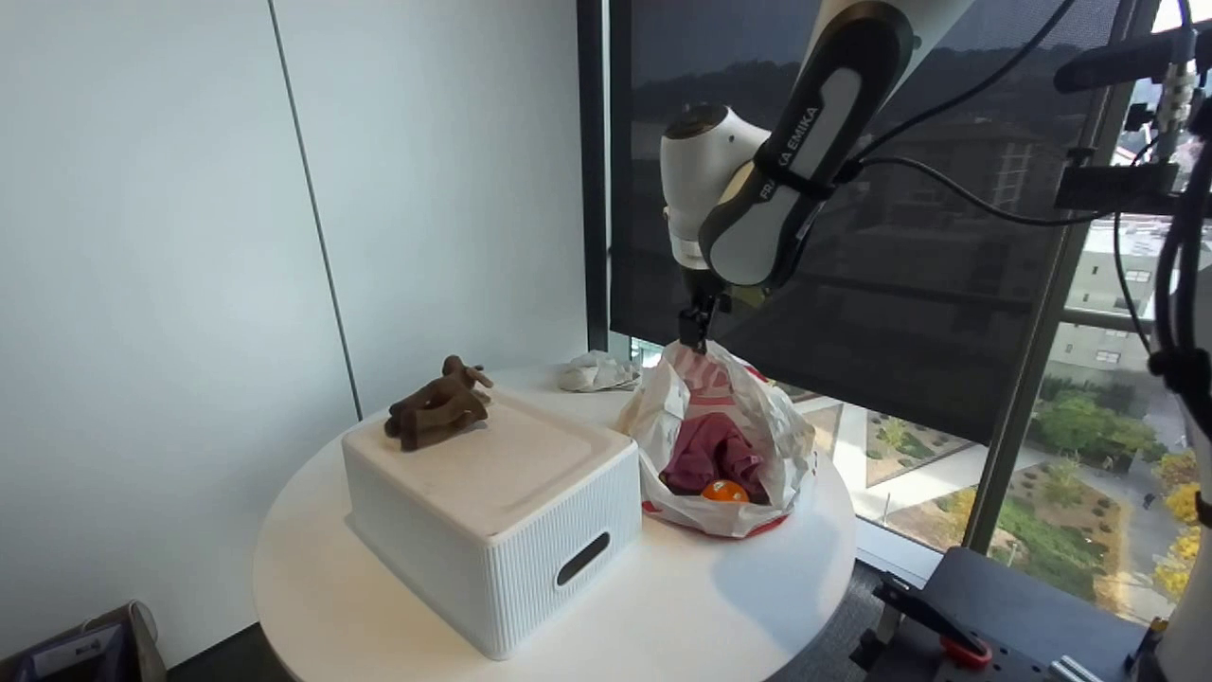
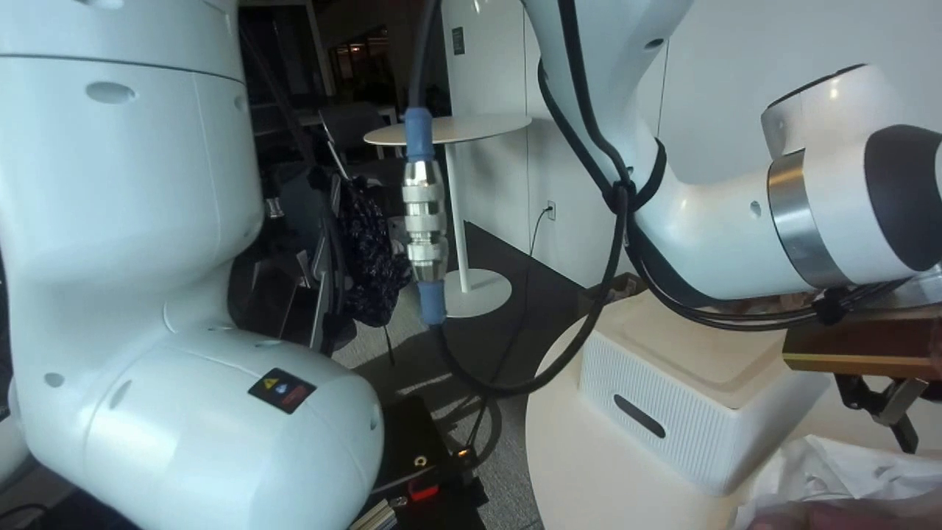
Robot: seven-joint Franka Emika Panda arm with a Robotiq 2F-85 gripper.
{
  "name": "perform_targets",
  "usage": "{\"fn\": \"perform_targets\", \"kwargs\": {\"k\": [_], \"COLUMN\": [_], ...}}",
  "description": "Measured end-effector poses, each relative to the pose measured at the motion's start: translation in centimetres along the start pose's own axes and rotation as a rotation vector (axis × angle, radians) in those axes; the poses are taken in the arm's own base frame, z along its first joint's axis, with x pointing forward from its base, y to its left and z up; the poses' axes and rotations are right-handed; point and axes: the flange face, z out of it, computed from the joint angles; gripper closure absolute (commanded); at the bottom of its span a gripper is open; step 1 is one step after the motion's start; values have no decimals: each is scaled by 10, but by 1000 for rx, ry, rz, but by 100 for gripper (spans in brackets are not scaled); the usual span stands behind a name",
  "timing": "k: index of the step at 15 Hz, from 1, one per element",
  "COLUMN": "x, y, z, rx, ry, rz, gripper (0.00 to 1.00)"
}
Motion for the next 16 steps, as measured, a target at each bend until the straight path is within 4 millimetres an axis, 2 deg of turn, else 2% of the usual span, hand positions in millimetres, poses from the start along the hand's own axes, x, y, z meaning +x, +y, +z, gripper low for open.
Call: {"fn": "perform_targets", "kwargs": {"k": [2,4,8,11,16], "x": [-28,-49,-74,-76,-59], "y": [-4,-17,-39,-56,-87], "z": [18,35,64,80,87], "rx": [28,60,119,162,223], "ry": [-78,-134,-213,-245,-245], "rz": [21,31,52,78,80], "gripper": [0,0,0,0,0]}}
